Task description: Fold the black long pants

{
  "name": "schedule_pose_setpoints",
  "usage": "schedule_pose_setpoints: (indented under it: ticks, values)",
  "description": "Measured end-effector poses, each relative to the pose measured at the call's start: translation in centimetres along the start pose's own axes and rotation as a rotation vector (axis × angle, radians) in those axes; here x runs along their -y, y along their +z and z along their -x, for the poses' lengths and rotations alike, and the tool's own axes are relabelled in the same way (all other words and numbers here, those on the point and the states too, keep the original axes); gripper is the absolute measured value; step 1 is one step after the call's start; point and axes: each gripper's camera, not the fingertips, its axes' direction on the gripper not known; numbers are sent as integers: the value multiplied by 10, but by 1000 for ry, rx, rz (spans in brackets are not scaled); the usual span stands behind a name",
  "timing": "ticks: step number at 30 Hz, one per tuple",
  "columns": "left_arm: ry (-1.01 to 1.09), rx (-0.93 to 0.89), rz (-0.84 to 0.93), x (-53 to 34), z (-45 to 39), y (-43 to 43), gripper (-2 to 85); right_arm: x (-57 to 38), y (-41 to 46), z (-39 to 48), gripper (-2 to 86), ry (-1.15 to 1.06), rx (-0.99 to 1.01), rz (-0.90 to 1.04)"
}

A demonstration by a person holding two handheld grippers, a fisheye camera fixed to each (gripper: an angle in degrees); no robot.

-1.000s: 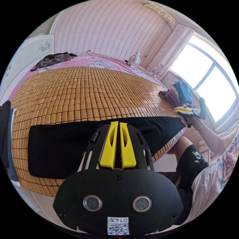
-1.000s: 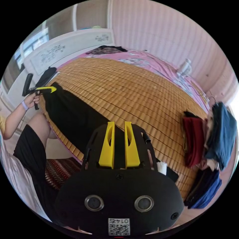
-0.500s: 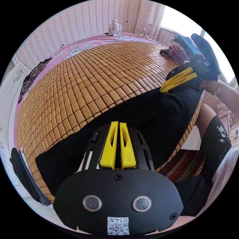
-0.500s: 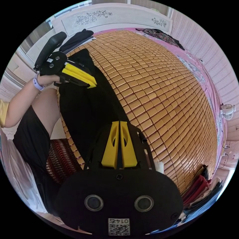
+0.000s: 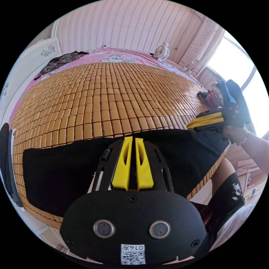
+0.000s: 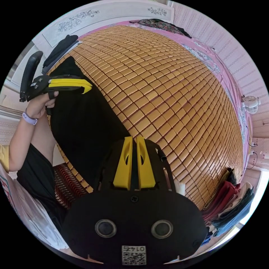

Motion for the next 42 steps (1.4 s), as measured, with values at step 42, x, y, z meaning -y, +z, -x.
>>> schedule_pose_setpoints:
  ticks: [42]
  values:
    - [653, -145, 225, -40, -189, 21, -10, 176, 41, 51, -9, -253, 25, 496]
